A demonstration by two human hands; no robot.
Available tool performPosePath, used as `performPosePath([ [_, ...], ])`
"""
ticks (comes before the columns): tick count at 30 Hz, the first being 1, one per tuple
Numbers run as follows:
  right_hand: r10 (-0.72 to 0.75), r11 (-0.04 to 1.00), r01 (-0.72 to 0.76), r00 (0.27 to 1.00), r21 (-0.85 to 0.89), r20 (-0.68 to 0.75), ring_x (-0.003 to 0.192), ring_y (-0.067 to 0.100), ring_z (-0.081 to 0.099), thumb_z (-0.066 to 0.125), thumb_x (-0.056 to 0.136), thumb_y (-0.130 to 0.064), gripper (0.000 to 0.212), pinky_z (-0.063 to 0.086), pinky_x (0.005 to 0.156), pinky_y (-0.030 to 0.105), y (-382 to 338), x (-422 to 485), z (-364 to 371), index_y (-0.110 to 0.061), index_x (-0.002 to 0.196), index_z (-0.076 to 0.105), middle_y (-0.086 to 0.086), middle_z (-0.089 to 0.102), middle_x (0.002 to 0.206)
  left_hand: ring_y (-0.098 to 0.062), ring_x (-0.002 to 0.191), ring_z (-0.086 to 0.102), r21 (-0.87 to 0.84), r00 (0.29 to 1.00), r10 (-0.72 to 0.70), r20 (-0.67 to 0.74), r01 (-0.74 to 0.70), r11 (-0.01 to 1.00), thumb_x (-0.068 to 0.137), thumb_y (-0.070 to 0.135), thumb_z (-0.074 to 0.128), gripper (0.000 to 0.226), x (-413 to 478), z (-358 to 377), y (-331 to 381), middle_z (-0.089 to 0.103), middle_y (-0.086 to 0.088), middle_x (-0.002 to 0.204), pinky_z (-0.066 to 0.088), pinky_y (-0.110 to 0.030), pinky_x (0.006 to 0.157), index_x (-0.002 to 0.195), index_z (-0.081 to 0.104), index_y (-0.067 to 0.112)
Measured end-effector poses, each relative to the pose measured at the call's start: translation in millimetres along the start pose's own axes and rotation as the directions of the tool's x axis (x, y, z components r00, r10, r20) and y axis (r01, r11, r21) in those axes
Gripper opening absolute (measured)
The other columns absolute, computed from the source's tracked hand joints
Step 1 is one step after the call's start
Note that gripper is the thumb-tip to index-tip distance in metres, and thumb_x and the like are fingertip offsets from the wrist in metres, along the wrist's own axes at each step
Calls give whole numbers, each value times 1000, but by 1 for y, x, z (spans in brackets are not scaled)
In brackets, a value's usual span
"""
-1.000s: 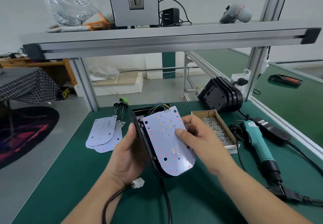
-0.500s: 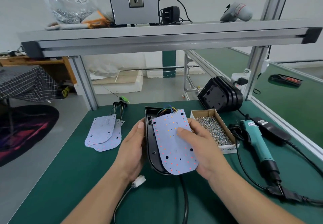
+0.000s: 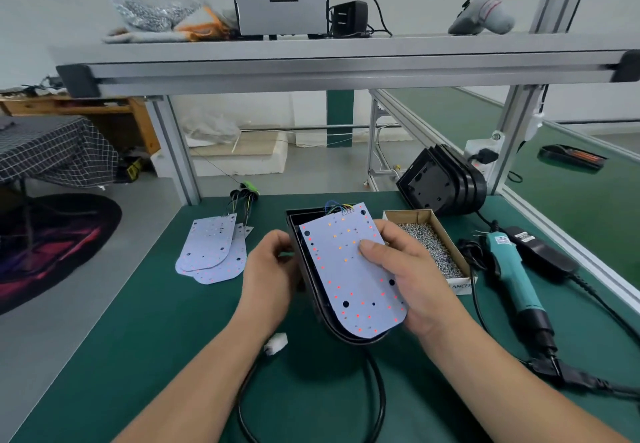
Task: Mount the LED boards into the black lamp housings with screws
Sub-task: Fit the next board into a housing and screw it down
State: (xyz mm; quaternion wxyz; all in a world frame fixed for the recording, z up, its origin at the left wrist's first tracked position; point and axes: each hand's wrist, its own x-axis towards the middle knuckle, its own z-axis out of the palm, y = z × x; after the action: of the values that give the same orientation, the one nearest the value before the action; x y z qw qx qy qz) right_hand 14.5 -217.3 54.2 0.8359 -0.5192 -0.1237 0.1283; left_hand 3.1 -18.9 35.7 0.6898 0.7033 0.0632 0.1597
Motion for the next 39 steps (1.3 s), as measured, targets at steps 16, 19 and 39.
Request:
performPosePath([
  [16, -4, 998, 6, 1000, -55, 20, 89, 33, 71, 69, 87, -12, 24, 59, 74, 39, -8, -7, 11, -9, 111, 70, 18, 73, 109, 0, 84, 74, -110, 989, 17, 145, -1, 994, 102, -20, 44, 39, -11, 1, 8, 81, 8, 97, 57, -15, 71, 127, 64, 1],
  [19, 18, 999, -16, 999, -31, 43, 86, 31, 71, 69, 89, -14, 21, 60, 73, 37, -6, -14, 11, -11, 110, 70, 17, 72, 106, -11, 79, 75, -278, 980, -142, 139, 176, 944, 106, -3, 40, 36, -11, 4, 9, 81, -3, 92, 59, -22, 67, 107, 75, 2],
  [39, -45, 997, 52, 989, 50, -139, 96, 30, 66, 64, 95, -31, 30, 54, 83, 41, 15, -29, 7, -7, 112, 65, 15, 70, 110, -29, 95, 31, 86, 963, -198, 182, 186, 979, 77, 29, 63, 32, -12, 9, 8, 39, -7, 108, 34, -41, 79, 99, 41, 20],
])
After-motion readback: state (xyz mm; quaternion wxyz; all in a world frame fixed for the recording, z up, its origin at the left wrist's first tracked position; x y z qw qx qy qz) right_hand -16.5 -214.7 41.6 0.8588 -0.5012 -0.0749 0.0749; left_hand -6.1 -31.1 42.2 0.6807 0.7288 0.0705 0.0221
